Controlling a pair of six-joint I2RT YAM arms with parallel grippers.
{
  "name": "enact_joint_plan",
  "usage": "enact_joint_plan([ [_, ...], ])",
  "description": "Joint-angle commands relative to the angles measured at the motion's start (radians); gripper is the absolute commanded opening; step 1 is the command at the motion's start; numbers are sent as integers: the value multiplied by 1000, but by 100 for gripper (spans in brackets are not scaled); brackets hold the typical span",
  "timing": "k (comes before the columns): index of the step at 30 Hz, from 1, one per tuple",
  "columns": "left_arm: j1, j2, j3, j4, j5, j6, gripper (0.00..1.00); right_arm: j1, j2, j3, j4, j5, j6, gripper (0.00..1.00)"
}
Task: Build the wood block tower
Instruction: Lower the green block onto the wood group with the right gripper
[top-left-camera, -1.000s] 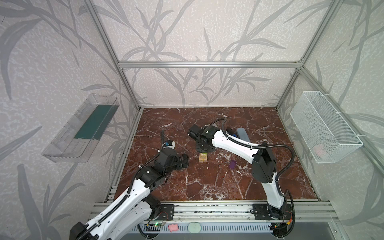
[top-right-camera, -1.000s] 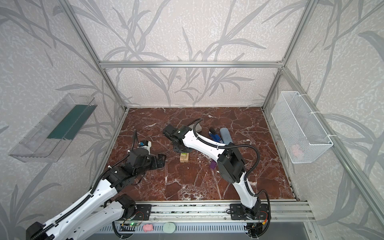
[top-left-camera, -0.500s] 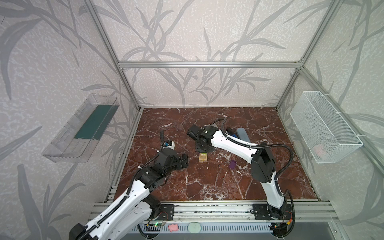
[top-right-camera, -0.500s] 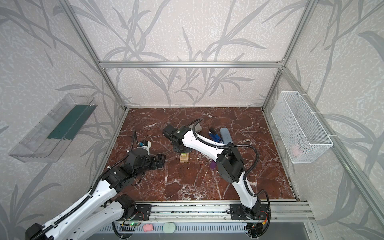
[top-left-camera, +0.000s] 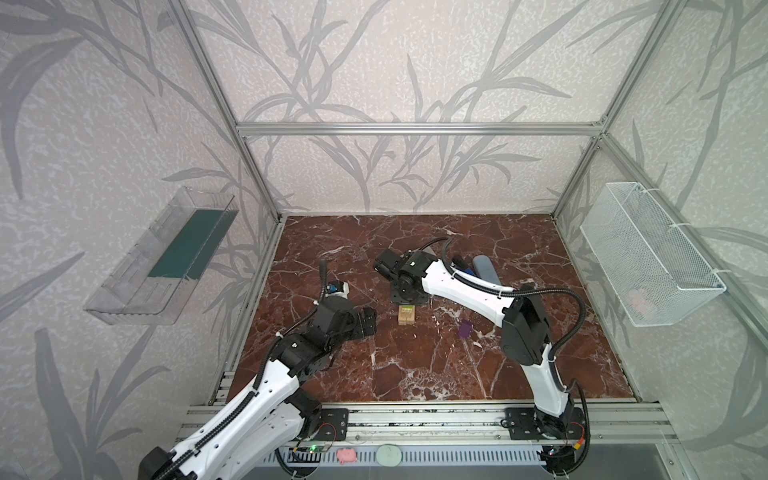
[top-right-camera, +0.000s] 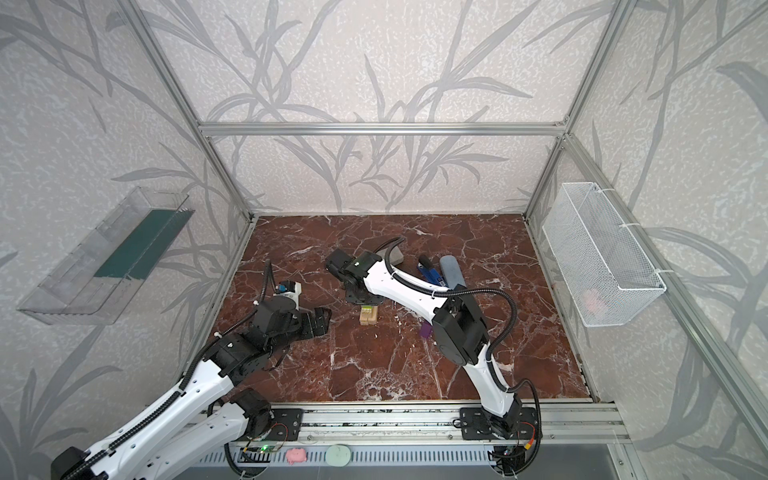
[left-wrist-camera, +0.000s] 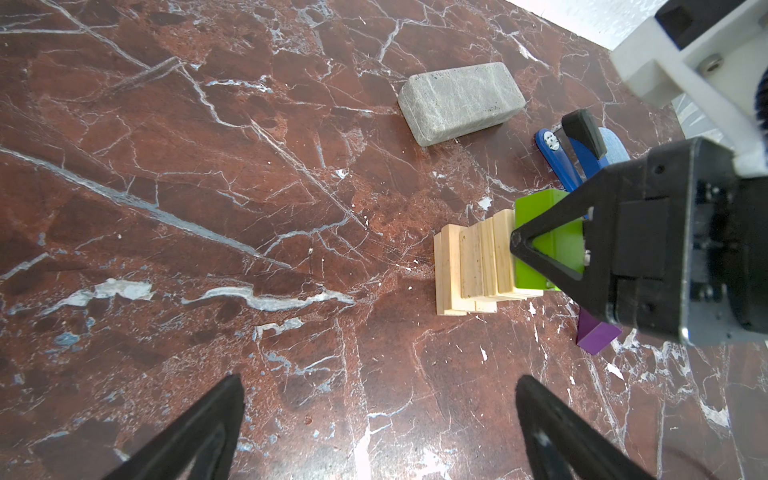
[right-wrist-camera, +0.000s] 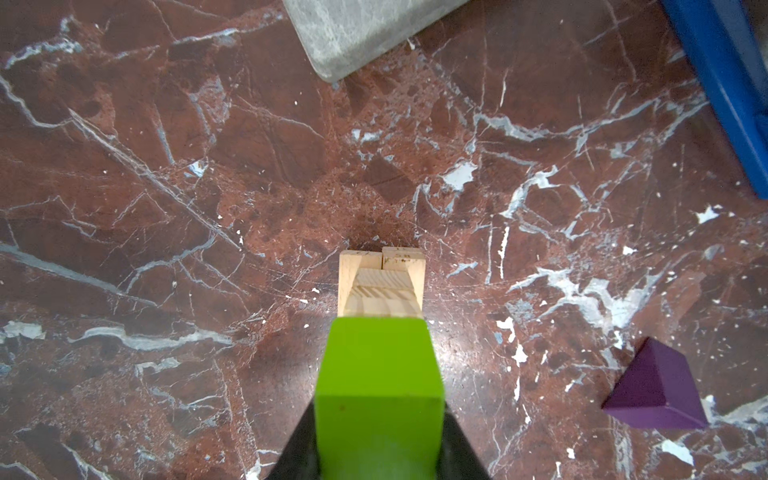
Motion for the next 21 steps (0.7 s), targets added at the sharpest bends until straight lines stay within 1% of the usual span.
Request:
enact_joint_plan([
  [1, 5, -5, -8, -2, -16, -1, 100, 6, 18, 27, -21, -2, 13, 33],
  [12, 6, -6, -9, 3, -9, -3, 99, 7, 21, 22, -21, -6, 20, 48],
  [15, 7, -6, -8, 3, -9, -4, 100, 5, 23, 21, -21, -6, 25, 49],
  [21, 8, -6, -9, 7, -6, -6, 99, 5, 21, 19, -24, 3, 30, 46],
])
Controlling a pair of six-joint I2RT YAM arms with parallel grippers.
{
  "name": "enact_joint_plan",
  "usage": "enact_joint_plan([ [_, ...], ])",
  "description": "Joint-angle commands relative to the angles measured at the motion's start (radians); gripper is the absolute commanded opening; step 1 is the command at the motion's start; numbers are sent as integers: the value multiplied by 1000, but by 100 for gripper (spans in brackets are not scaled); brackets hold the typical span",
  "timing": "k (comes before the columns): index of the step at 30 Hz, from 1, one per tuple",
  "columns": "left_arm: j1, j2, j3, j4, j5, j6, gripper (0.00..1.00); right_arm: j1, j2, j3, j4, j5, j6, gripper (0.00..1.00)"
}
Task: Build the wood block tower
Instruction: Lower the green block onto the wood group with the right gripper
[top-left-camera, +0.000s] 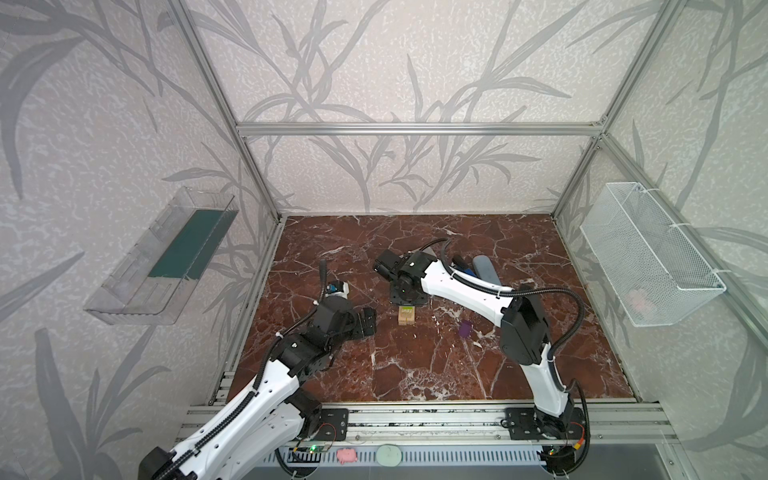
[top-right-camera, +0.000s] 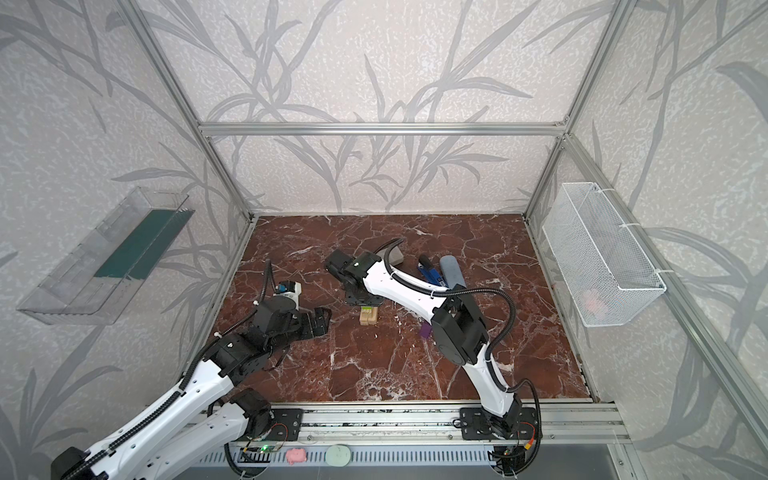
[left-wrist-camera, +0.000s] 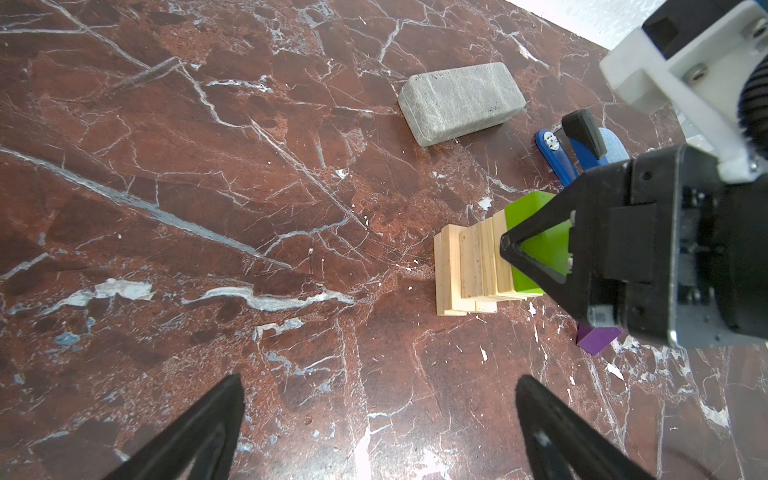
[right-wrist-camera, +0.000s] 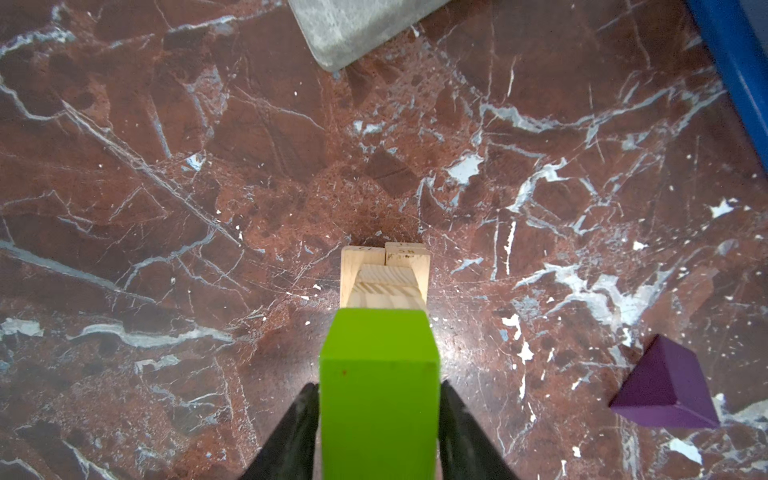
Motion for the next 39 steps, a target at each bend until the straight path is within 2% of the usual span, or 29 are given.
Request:
enact_joint_plan([
  [1, 6, -5, -8, 7, -7, -5, 100, 5, 14, 19, -24, 16, 17, 45],
  [10, 7, -6, -8, 8, -4, -6, 99, 5, 16, 19, -17, 12, 19, 39],
  [19, 8, -3, -11, 11, -1, -6, 99, 5, 8, 18, -17, 13, 17, 39],
  [28, 8, -11, 1, -4, 4, -6, 100, 5, -29, 20, -19, 19, 5, 52],
  [35, 8, -25, 23, -23, 32, 0, 100, 4, -105, -6, -31, 33, -27, 72],
  [39, 8, -26, 32, -27, 63, -5, 100, 4, -189, -72, -1, 40, -65, 80],
])
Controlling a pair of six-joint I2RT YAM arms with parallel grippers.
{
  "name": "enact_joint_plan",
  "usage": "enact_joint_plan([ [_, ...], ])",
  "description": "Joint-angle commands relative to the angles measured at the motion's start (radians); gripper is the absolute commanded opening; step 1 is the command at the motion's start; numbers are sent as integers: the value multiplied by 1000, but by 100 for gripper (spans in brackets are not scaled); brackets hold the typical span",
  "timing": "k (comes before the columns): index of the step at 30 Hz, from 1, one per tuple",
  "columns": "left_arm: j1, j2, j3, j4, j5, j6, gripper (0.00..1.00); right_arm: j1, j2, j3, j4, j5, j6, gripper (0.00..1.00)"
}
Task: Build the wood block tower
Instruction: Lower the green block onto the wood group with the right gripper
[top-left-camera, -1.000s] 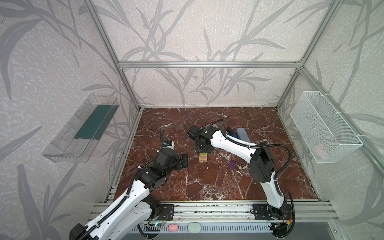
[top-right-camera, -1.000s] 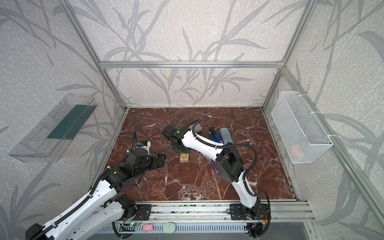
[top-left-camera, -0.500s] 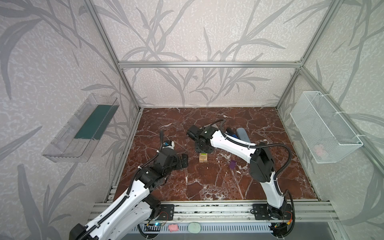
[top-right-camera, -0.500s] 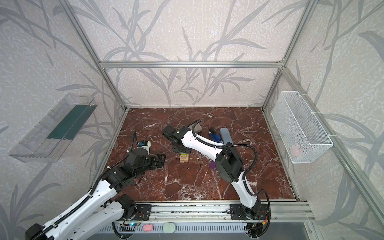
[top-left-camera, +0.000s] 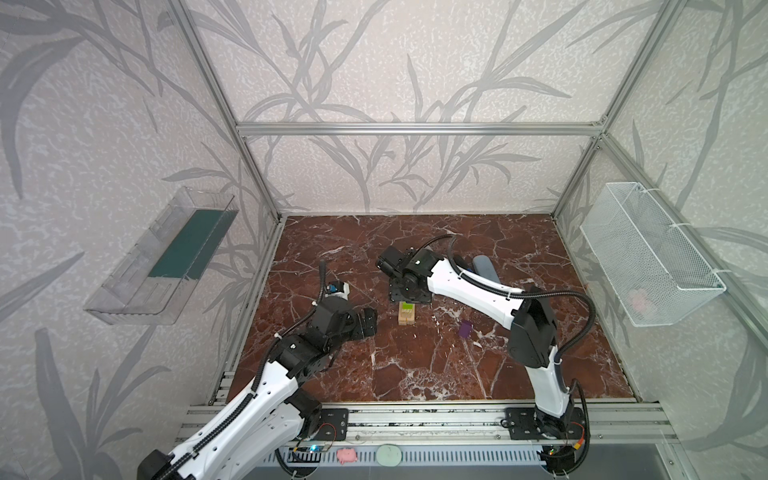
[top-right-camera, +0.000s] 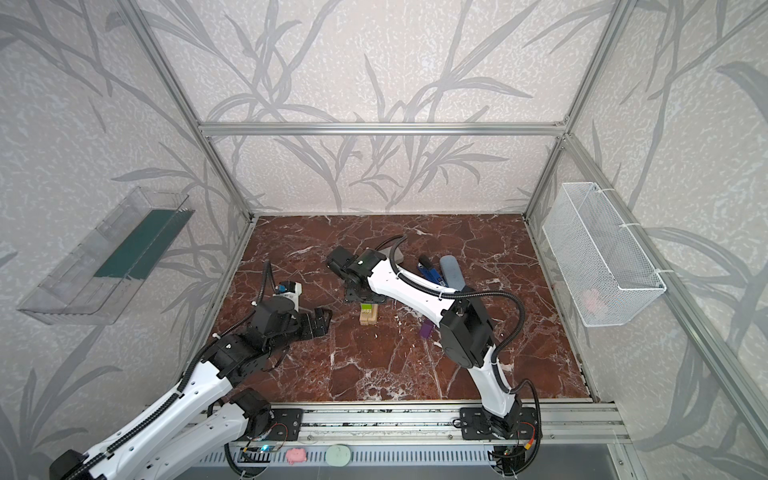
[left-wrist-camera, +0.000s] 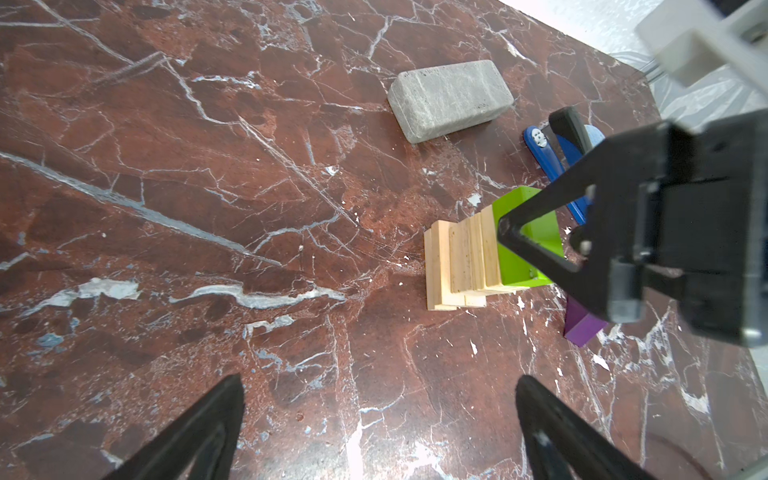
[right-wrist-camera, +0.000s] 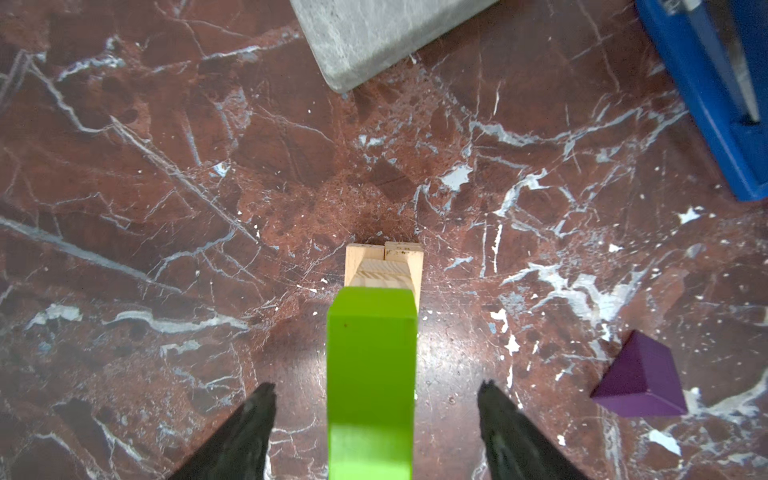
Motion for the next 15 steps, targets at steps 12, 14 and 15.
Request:
enact_joint_plan([
  [12, -18, 2, 31, 11, 130, -24, 100, -48, -446, -391, 123, 35, -162, 85],
  [14, -39, 4, 29, 20, 126, -30, 100, -77, -508, -480, 164, 9, -170, 85],
  [15, -52, 8, 30, 25, 123, -32, 99, -94, -544, -526, 187, -3, -175, 85],
])
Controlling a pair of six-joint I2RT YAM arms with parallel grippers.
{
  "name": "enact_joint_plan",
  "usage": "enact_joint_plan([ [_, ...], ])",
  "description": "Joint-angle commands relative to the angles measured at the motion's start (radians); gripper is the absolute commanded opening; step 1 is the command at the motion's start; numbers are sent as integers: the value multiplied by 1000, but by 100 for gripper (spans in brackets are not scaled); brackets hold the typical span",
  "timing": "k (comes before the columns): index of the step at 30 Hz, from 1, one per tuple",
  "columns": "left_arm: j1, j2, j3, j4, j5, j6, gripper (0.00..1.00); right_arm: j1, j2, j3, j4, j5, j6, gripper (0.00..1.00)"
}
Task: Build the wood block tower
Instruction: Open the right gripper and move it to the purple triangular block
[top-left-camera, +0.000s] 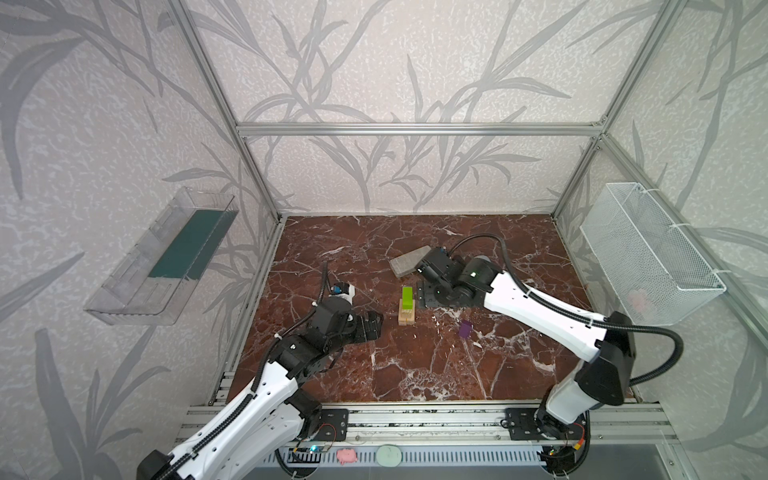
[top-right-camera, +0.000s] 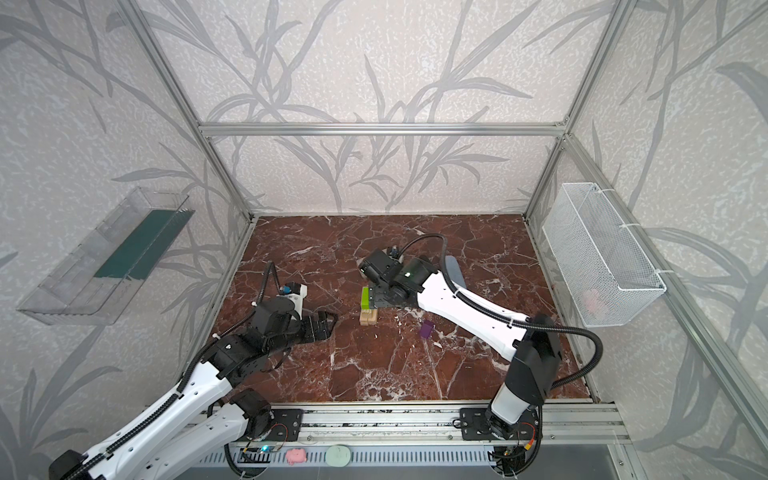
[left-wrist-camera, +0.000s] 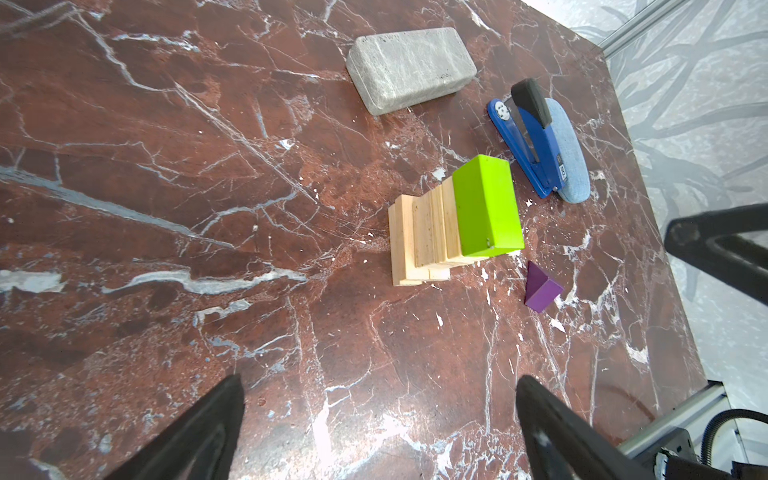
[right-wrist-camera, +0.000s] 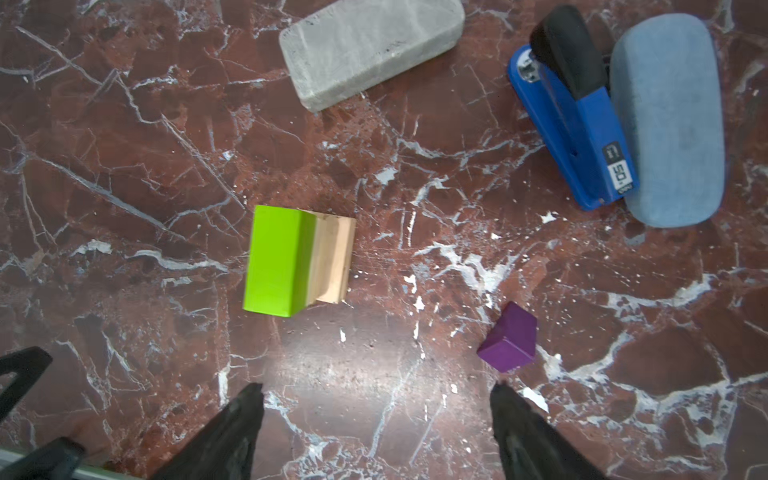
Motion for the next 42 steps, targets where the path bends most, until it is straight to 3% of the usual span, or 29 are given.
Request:
enact_joint_plan([
  [1, -40, 9, 29, 23, 7, -16, 99, -53, -103, -126, 88, -43, -38, 85],
  [8, -188, 72, 52, 50, -81, -28, 99, -188, -234, -405, 225, -155, -62, 85],
  [14, -265, 132, 59, 99, -99, -57, 99, -229, -222, -532, 302, -193, -82, 85],
  [20, -321, 184, 75, 124, -139, -71, 99, -240, -128, -554, 335, -225, -79, 85],
  [26, -343, 216, 86, 143, -153, -72, 100, -246, -32, -547, 367, -250, -50, 78],
  [42, -348, 227, 90, 142, -170, -62, 99, -246, 42, -541, 409, -215, -46, 61],
])
